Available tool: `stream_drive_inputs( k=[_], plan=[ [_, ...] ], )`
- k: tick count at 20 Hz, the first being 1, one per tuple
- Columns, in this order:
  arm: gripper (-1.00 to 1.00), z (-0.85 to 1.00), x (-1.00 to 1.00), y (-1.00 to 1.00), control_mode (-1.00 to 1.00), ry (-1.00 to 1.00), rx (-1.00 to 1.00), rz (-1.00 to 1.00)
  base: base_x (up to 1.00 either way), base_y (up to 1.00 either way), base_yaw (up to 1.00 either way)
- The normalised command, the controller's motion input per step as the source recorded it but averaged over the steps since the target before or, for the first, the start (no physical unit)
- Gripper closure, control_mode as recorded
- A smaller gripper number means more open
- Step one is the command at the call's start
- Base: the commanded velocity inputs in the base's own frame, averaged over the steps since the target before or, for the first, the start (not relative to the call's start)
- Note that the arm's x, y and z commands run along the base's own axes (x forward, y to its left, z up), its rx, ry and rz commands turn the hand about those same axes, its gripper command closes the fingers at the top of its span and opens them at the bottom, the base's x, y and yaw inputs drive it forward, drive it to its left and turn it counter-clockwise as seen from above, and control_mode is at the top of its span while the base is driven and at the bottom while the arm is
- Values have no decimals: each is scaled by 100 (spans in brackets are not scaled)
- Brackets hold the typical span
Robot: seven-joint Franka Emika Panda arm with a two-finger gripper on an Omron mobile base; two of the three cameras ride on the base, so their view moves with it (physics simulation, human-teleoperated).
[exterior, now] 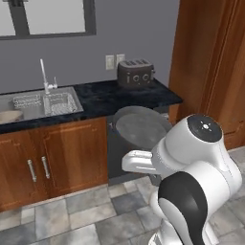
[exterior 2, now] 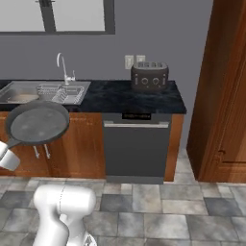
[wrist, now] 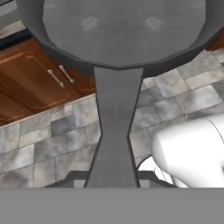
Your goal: Move the pot and pan from the stove into the sink.
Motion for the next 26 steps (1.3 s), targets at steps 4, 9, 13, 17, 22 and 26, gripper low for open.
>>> stream_drive_inputs(
  k=[4, 9, 13, 17, 22, 26],
  plan=[
    [100, 0, 0, 0, 100, 0, 0, 0, 0, 89, 0],
    [100, 0, 0, 0, 100, 0, 0, 0, -1, 87, 0],
    [100, 0, 0, 0, 100, 0, 0, 0, -7, 77, 0],
    [100, 0, 0, 0, 100, 0, 0, 0, -9, 65, 0],
    [100, 0, 0, 0, 100, 0, 0, 0, -5, 20, 0],
    [100, 0, 0, 0, 100, 0, 0, 0, 0, 0, 0]
  ],
)
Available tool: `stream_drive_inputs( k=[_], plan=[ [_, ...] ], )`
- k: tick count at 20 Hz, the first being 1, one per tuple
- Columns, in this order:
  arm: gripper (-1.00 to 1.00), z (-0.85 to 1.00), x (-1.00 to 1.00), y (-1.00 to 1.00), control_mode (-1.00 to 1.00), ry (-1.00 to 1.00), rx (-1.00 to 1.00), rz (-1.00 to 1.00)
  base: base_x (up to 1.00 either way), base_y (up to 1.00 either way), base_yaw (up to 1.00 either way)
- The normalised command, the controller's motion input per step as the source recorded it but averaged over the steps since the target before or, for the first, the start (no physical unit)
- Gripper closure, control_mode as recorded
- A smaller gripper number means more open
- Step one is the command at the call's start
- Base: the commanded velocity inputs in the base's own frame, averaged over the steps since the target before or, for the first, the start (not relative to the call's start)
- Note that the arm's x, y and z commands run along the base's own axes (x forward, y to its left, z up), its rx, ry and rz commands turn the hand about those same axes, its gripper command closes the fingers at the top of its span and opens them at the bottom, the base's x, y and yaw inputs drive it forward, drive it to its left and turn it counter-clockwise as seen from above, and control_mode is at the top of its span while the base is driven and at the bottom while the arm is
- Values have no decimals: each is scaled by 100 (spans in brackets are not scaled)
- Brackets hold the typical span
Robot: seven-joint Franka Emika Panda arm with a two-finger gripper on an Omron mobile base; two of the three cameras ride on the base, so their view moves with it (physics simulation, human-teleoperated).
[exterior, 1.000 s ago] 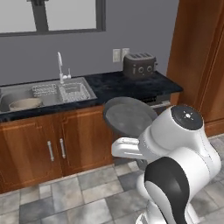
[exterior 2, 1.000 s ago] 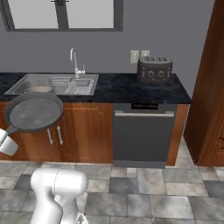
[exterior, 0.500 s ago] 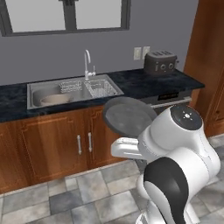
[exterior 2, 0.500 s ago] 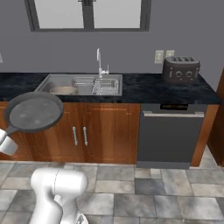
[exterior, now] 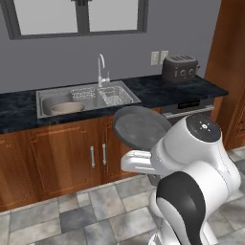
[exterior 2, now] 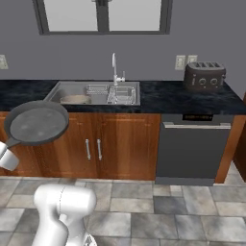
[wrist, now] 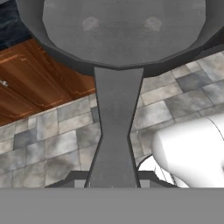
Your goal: Move the pot and pan from the stove into the sink.
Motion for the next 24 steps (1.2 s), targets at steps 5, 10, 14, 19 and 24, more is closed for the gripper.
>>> stream_drive_inputs(
  k=[5, 10, 14, 19, 24],
  plan=[
    [100, 0, 0, 0, 100, 0, 0, 0, 8, 9, 0],
    [100, 0, 0, 0, 100, 0, 0, 0, 19, 16, 0],
    [100, 0, 0, 0, 100, 0, 0, 0, 35, 22, 0],
    [100, 0, 0, 0, 100, 0, 0, 0, 41, 24, 0],
    [100, 0, 0, 0, 100, 0, 0, 0, 42, 26, 0]
  ],
)
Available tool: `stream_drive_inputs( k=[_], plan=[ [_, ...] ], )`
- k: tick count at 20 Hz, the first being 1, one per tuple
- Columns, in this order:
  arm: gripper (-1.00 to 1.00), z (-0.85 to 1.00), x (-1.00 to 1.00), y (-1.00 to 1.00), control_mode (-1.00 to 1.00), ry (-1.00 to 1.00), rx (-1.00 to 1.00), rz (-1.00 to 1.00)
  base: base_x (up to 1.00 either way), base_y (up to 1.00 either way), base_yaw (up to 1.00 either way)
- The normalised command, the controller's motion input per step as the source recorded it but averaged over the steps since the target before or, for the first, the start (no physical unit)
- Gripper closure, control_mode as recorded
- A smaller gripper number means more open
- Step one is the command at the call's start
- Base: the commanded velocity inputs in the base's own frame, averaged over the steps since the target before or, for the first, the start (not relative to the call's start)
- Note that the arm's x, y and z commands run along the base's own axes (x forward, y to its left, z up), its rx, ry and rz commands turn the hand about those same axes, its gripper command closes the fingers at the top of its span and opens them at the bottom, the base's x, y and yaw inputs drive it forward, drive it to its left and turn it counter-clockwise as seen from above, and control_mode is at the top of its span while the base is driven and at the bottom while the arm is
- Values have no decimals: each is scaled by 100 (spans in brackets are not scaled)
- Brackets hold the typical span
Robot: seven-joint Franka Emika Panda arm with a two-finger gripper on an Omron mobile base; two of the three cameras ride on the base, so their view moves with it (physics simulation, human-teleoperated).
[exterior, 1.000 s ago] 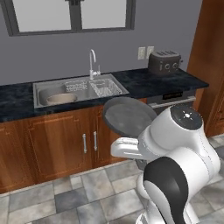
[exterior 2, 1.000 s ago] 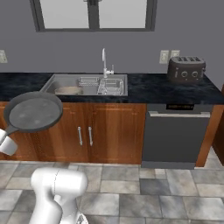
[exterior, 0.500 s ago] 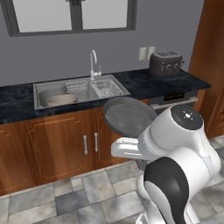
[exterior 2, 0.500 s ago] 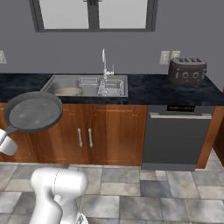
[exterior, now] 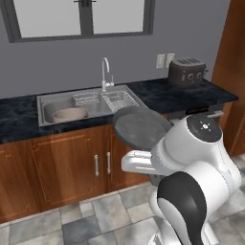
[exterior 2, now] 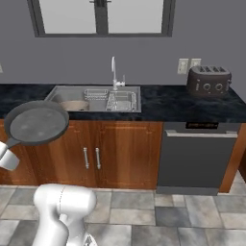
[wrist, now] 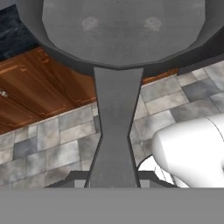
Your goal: Move the pot and pan from the stove into the sink.
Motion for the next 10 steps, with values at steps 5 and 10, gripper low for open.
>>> stream_drive_inputs(
  k=[5, 10],
  plan=[
    [100, 0, 0, 0, 100, 0, 0, 0, 48, 28, 0],
    [100, 0, 0, 0, 100, 0, 0, 0, 51, 29, 0]
  ],
)
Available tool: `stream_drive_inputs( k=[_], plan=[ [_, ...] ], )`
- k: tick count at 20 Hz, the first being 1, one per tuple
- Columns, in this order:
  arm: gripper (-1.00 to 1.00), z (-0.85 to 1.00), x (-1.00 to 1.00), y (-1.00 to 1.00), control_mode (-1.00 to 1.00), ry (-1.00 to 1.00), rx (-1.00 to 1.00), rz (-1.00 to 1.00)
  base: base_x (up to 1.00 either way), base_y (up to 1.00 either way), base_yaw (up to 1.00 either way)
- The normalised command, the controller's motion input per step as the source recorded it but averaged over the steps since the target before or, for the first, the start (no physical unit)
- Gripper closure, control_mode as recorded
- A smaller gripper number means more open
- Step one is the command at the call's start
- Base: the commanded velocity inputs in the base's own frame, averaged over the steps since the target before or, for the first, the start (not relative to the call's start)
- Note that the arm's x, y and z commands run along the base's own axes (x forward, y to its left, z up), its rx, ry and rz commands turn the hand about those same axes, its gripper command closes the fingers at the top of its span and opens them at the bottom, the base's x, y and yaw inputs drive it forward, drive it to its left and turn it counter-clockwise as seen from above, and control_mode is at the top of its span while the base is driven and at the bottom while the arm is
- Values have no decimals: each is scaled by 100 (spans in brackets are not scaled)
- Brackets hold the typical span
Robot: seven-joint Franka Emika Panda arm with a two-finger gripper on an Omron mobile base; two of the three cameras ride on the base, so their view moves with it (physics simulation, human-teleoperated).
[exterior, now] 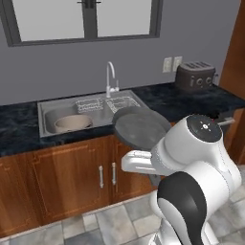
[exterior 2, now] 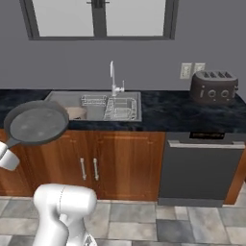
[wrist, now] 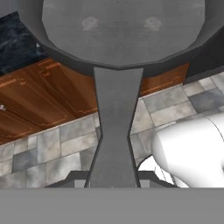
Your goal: Move the pot and pan from the stove into the sink.
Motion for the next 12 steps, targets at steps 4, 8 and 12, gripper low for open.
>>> stream_drive_inputs(
  k=[4, 8, 12],
  plan=[
    [100, 0, 0, 0, 100, 0, 0, 0, 50, 30, 0],
    [100, 0, 0, 0, 100, 0, 0, 0, 51, 32, 0],
    [100, 0, 0, 0, 100, 0, 0, 0, 51, 33, 0]
  ],
)
